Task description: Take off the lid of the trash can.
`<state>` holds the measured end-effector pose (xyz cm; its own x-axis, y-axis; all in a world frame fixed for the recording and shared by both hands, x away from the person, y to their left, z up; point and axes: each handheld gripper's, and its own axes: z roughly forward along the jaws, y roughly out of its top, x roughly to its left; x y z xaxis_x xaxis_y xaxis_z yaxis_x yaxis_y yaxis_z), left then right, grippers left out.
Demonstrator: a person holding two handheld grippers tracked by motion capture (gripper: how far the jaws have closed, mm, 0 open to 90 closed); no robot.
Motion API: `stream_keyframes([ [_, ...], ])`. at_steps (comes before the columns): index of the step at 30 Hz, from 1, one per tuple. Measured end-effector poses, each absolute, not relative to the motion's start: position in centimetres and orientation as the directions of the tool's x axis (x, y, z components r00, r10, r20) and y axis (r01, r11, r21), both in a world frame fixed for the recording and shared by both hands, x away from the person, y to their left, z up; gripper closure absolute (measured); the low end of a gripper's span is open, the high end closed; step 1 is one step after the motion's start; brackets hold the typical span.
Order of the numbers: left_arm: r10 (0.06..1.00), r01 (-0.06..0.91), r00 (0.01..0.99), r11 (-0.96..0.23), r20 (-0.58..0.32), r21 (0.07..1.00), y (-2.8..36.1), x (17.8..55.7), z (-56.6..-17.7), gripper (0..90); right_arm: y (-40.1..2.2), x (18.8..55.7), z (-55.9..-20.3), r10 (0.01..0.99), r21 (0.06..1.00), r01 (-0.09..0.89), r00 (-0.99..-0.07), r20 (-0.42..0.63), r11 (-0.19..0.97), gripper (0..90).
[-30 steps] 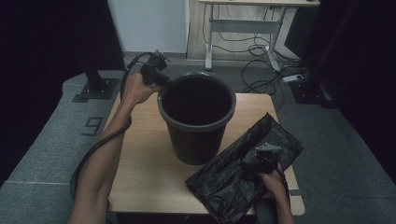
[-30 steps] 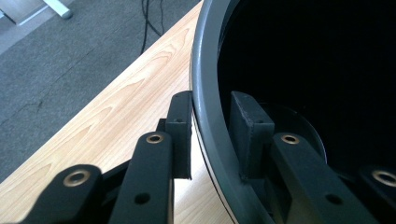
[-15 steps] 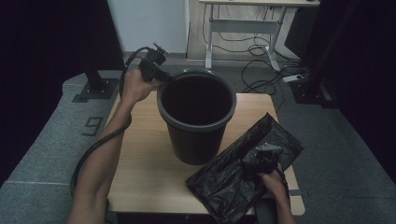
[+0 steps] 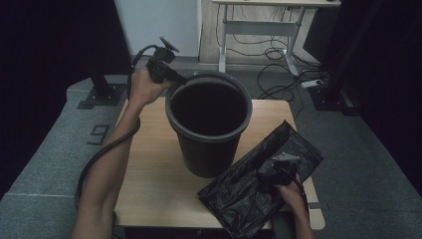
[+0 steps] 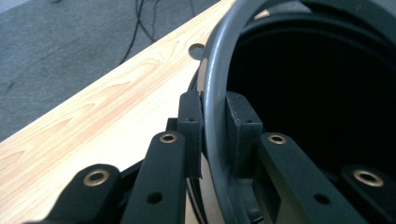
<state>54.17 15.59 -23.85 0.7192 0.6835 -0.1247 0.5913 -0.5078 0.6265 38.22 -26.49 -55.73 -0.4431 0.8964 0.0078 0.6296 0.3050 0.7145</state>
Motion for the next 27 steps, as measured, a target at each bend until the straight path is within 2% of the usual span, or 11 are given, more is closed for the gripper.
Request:
stream_keyframes([
  [9, 0.676, 0.589, 0.724, -0.499, -0.141, 0.635, 15.5, 53.9, -23.0, 78.0, -26.5, 38.2, -55.7, 0.896, 0.715, 0.629, -0.443, 0.008, 0.305, 0.0],
  [27, 0.661, 0.627, 0.705, -0.413, -0.256, 0.66, 16.5, 53.7, -21.7, 79.0, -26.5, 38.2, -55.7, 0.896, 0.714, 0.63, -0.444, 0.008, 0.306, 0.0],
])
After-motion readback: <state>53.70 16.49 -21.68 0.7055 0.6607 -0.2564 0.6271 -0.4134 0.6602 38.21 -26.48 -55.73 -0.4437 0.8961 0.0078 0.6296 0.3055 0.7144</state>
